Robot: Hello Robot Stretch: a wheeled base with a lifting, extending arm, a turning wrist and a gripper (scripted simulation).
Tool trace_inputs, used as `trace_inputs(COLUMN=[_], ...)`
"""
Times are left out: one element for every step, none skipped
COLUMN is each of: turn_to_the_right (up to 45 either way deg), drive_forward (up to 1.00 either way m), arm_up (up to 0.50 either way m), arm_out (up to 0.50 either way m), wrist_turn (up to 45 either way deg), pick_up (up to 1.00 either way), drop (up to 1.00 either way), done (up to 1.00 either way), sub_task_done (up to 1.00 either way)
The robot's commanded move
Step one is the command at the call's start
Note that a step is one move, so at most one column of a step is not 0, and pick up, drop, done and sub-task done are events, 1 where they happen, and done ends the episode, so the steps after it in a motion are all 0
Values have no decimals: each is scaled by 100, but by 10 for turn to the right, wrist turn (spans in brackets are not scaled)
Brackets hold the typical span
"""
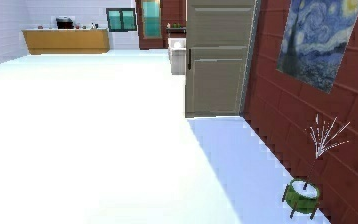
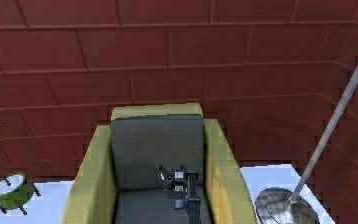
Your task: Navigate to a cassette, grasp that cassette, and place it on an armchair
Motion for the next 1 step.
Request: trace_inputs(turn_to_the_right=[0], drive_forward=[0], arm_up=[10], arm_out=[0], wrist_turn=[0], pick_up=[0], drop=[0], done=[0], sub_task_done=[0])
